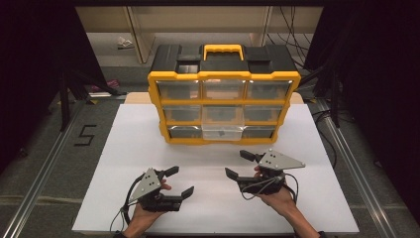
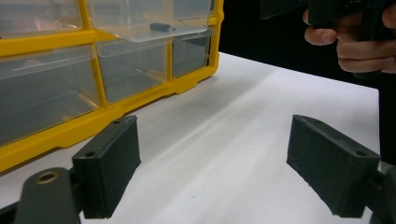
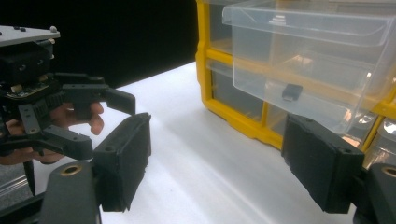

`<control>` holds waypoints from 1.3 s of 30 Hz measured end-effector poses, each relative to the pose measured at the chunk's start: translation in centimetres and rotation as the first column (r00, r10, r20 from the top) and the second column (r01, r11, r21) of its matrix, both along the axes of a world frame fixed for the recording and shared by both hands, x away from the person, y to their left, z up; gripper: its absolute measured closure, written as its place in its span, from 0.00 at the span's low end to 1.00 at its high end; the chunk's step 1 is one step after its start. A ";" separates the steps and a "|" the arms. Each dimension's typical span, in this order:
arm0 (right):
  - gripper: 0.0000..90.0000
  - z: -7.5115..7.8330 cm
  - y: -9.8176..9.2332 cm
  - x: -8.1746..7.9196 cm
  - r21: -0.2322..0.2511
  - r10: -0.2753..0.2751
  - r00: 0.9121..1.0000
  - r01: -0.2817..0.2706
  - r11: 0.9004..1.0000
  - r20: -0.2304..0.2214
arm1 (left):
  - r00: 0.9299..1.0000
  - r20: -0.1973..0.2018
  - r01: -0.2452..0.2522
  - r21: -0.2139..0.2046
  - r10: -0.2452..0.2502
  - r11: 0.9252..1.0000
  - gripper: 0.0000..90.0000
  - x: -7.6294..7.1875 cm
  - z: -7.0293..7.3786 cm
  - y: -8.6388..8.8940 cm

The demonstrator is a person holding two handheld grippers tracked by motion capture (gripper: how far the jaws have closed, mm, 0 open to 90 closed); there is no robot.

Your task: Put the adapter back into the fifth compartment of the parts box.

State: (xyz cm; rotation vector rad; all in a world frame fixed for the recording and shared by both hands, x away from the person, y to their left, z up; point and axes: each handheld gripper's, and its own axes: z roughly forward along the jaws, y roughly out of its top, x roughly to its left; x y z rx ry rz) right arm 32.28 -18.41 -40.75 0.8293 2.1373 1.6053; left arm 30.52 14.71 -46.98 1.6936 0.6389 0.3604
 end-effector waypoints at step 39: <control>0.20 -2.0 -2.2 -1.8 0.033 -0.030 1.000 0.030 0.999 0.009 | 1.000 -0.005 0.004 -0.004 -0.004 1.000 0.18 -0.2 0.0 0.1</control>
